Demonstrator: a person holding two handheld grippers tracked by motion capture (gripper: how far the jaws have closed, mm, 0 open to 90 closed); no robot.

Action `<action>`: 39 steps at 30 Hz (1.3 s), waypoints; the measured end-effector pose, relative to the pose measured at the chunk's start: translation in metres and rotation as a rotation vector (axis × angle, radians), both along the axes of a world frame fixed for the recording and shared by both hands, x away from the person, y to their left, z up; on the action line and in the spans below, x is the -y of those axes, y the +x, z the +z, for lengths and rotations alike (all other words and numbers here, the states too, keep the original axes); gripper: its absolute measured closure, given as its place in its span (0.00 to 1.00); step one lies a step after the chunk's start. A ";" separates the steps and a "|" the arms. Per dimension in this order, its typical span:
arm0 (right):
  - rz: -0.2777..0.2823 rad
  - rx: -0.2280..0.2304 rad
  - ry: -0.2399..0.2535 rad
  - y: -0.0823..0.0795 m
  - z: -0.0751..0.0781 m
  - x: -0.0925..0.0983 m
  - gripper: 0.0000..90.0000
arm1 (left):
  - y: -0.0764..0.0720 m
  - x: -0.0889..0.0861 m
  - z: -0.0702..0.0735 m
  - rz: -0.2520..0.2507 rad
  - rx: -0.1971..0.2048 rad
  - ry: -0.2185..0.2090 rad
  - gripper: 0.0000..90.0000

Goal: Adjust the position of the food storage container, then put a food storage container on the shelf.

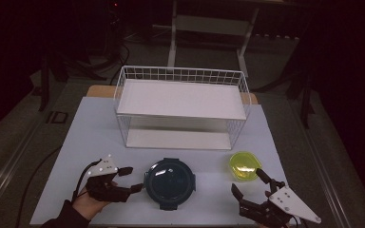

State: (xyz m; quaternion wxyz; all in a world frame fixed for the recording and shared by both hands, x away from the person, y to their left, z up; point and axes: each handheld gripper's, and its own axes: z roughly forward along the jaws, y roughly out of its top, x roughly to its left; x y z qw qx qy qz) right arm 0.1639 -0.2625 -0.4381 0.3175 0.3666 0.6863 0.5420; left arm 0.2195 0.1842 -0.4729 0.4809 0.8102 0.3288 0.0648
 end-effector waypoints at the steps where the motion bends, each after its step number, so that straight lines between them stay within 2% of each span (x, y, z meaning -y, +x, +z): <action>1: 0.012 -0.002 -0.006 0.000 0.000 -0.002 0.12 | -0.002 0.000 0.003 -0.006 0.007 -0.005 0.13; 4: 0.044 -0.027 -0.003 0.001 -0.001 -0.006 0.16 | -0.004 0.000 0.008 -0.014 0.006 -0.021 0.00; 5: 0.062 -0.039 -0.011 0.002 -0.002 -0.011 0.16 | -0.004 0.000 0.011 -0.022 -0.019 -0.065 0.00; 6: 0.062 -0.039 -0.011 0.002 -0.002 -0.011 0.16 | -0.004 0.000 0.011 -0.022 -0.019 -0.065 0.00; 7: 0.088 -0.046 -0.004 0.004 0.000 -0.015 0.16 | -0.003 0.002 0.012 -0.022 -0.042 -0.093 0.00; 9: 0.099 -0.058 -0.003 0.005 0.002 -0.019 0.16 | 0.000 0.004 0.011 -0.047 -0.072 -0.120 0.00; 10: 0.099 -0.058 -0.003 0.005 0.002 -0.019 0.16 | 0.000 0.004 0.011 -0.047 -0.072 -0.120 0.00; 11: 0.098 -0.082 -0.007 0.008 0.005 -0.024 0.17 | 0.005 0.007 0.010 -0.038 -0.101 -0.117 0.00; 12: 0.103 -0.105 -0.002 0.010 0.006 -0.025 0.17 | 0.007 0.008 0.009 -0.028 -0.110 -0.112 0.00; 14: 0.105 -0.125 -0.010 0.013 0.007 -0.030 0.17 | 0.011 0.010 0.008 0.014 -0.130 -0.098 0.02; 17: 0.123 -0.123 -0.026 0.018 0.007 -0.036 0.17 | 0.020 0.007 0.004 0.050 -0.207 -0.129 0.02; 19: 0.138 -0.126 -0.041 0.023 0.006 -0.040 0.17 | 0.024 0.005 0.000 0.077 -0.237 -0.142 0.03; 21: 0.152 -0.127 -0.043 0.027 0.004 -0.043 0.17 | 0.028 0.002 -0.003 0.091 -0.292 -0.148 0.03; 22: 0.162 -0.135 -0.038 0.029 0.003 -0.044 0.17 | 0.028 0.002 -0.003 0.091 -0.292 -0.148 0.03; 23: 0.172 -0.143 -0.027 0.030 0.002 -0.045 0.18 | 0.032 0.000 -0.008 0.066 -0.338 -0.170 0.03; 25: 0.189 -0.168 -0.011 0.033 0.000 -0.046 0.16 | 0.035 0.000 -0.013 0.066 -0.378 -0.192 0.03; 26: 0.186 -0.186 -0.011 0.034 -0.001 -0.048 0.14 | 0.035 0.000 -0.013 0.066 -0.378 -0.192 0.04; 29: 0.205 -0.230 -0.024 0.038 -0.005 -0.052 0.14 | 0.043 0.000 -0.026 0.056 -0.465 -0.195 0.06; 32: 0.212 -0.236 -0.046 0.038 -0.010 -0.056 0.14 | 0.046 0.002 -0.034 0.056 -0.530 -0.217 0.15; 35: 0.226 -0.227 -0.052 0.037 -0.012 -0.057 0.15 | 0.050 0.004 -0.041 0.063 -0.575 -0.232 0.21; 37: 0.232 -0.225 -0.053 0.037 -0.011 -0.058 0.15 | 0.052 0.005 -0.042 0.075 -0.590 -0.230 0.25; 38: 0.232 -0.241 -0.050 0.037 -0.011 -0.058 0.15 | 0.053 0.006 -0.045 0.077 -0.610 -0.233 0.32; 39: 0.233 -0.247 -0.044 0.037 -0.011 -0.058 0.15 | 0.053 0.006 -0.045 0.077 -0.610 -0.233 0.33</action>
